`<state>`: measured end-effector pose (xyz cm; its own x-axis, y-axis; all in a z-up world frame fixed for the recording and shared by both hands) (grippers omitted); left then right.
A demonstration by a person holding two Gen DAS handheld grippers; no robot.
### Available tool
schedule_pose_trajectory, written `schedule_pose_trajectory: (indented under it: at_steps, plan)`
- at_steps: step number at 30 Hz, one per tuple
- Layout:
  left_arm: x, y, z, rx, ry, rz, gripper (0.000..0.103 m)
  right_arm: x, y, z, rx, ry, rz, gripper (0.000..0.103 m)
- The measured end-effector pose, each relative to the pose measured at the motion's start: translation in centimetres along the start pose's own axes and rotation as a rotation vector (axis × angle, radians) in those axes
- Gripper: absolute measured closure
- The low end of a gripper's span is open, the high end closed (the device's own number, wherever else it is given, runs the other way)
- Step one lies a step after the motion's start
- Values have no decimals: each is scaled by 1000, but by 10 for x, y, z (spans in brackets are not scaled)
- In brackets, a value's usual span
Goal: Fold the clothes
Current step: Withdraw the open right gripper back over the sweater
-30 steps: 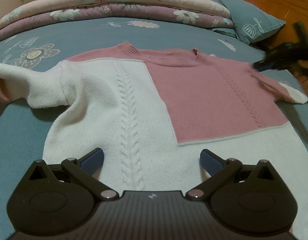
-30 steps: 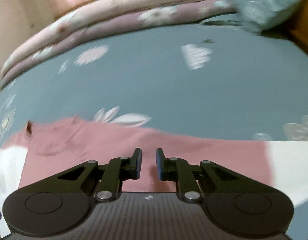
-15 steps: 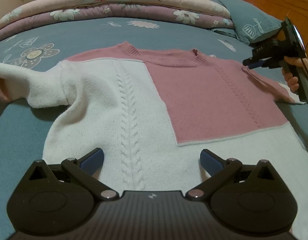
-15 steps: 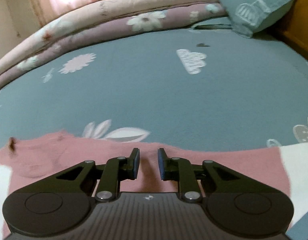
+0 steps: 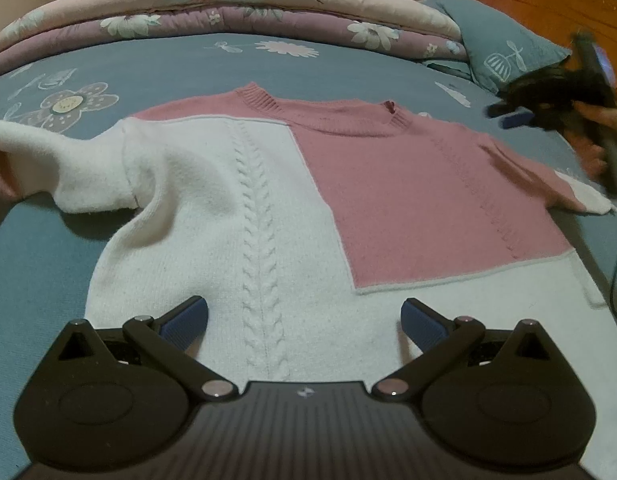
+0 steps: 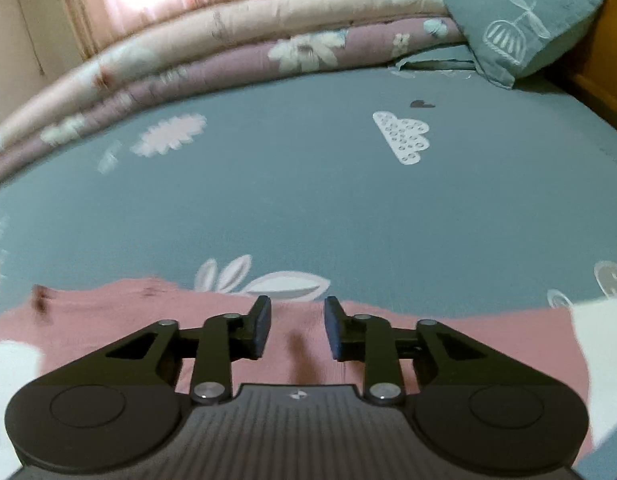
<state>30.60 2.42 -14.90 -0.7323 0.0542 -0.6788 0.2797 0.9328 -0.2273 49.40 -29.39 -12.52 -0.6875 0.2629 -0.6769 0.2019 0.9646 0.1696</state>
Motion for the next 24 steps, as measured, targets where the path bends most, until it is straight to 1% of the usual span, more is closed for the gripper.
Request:
schedule_pose_trajectory:
  at_steps: [2, 6, 9, 12, 13, 16, 18, 19, 21, 22, 24]
  plan:
    - [0, 0, 0, -1, 0, -3, 1, 10, -18, -27, -27, -9, 59, 61]
    - [1, -1, 0, -8, -2, -3, 1, 42, -69, -63, -115, 6, 251, 60]
    - [1, -2, 0, -16, -4, -1, 1, 67, -94, -70, -159, 44, 348, 60]
    - [1, -4, 1, -24, -3, 7, 1, 85, -105, -64, -158, 77, 410, 60]
    - [1, -4, 1, -26, -3, 8, 1, 90, -105, -59, -171, 90, 428, 60]
    - [1, -4, 2, -29, -3, 15, 1, 97, -107, -42, -113, 91, 463, 61]
    - [1, -4, 2, -31, -1, 21, 1, 101, -108, -35, -35, 91, 467, 77]
    - [1, -3, 2, -30, -1, 21, 1, 102, -109, -37, 5, 76, 479, 79]
    - [1, -2, 2, -22, -2, 11, 1, 101, -110, -47, 108, 37, 469, 78]
    - [0, -1, 1, -18, -2, 5, 1, 99, -107, -53, 121, 6, 447, 75]
    - [0, 0, 1, -12, -3, -2, 1, 94, -99, -64, 130, -59, 396, 75]
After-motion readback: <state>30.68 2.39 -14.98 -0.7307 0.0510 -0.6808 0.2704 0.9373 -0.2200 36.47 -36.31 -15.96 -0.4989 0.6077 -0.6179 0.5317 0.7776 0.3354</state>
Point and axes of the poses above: each gripper's, at about its wrist camera, not at the fingertips, and z roughly the way its jaws point, y to its left, x to its underside, the point moved 4 cm from there along z, roughly the way its jaws point, and after that the axes turned 6 degrees about x, right-handed, at the moved point
